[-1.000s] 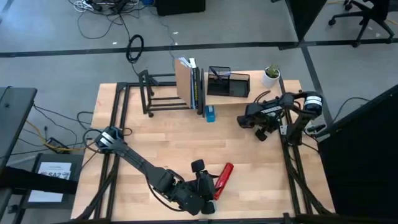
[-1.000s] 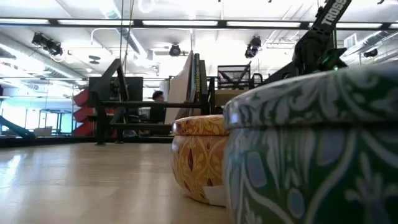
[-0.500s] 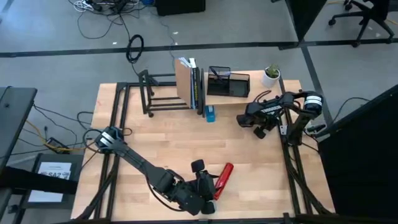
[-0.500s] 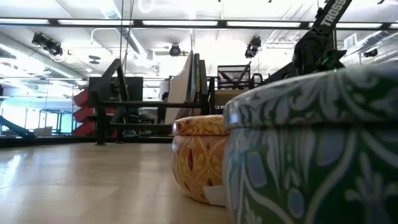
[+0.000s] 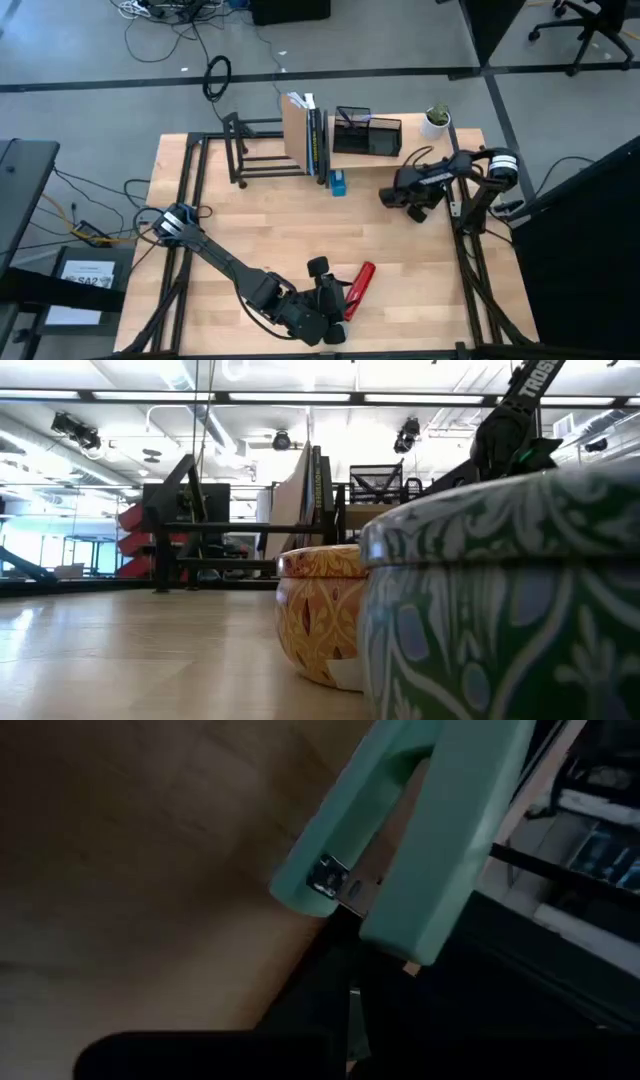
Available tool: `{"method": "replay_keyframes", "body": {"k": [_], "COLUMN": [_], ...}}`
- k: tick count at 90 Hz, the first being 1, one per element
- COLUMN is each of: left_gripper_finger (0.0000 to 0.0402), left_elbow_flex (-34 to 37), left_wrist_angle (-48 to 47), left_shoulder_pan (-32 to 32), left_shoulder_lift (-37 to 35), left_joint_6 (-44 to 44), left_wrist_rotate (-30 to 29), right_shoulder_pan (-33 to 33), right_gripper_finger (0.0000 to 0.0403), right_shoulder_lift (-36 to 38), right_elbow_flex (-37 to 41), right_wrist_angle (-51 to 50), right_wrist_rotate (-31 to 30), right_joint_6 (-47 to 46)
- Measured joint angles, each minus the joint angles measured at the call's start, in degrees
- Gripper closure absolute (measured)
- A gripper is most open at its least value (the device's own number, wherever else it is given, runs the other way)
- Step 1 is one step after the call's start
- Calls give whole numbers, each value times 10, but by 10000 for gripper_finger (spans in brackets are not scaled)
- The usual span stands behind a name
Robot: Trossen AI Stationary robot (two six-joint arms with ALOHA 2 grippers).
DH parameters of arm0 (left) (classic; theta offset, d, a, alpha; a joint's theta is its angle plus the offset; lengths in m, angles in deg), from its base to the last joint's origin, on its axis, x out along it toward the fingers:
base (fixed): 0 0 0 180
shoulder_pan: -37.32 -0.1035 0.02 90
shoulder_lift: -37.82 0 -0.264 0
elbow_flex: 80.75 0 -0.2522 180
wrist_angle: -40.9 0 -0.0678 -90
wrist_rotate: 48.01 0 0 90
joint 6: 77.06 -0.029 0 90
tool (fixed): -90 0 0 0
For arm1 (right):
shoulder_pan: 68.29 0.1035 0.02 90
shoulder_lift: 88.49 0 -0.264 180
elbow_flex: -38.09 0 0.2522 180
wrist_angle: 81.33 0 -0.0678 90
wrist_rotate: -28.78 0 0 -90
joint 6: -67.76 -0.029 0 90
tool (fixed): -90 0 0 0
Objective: Stock shelves
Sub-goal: Put the green stapler under the shelf, then put the yellow scented candle under the shelf
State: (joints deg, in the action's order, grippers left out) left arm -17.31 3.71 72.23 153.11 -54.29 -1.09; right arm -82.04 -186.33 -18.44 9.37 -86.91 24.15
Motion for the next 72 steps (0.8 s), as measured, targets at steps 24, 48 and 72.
{"method": "replay_keyframes", "body": {"k": [24,48,72], "left_gripper_finger": [241,241,241], "left_elbow_flex": [0,0,0], "left_wrist_angle": [0,-40,-183], "left_shoulder_pan": [0,25,67], "left_shoulder_lift": [0,0,11], "left_joint_6": [1,29,-40], "left_wrist_rotate": [4,156,232], "right_shoulder_pan": [164,437,599], "right_gripper_finger": [403,403,399], "right_shoulder_lift": [36,124,103], "right_elbow_flex": [-22,-60,-60], "right_wrist_angle": [-68,66,360], "right_wrist_rotate": [11,22,-152], "right_joint_6": [-97,-343,-461]}}
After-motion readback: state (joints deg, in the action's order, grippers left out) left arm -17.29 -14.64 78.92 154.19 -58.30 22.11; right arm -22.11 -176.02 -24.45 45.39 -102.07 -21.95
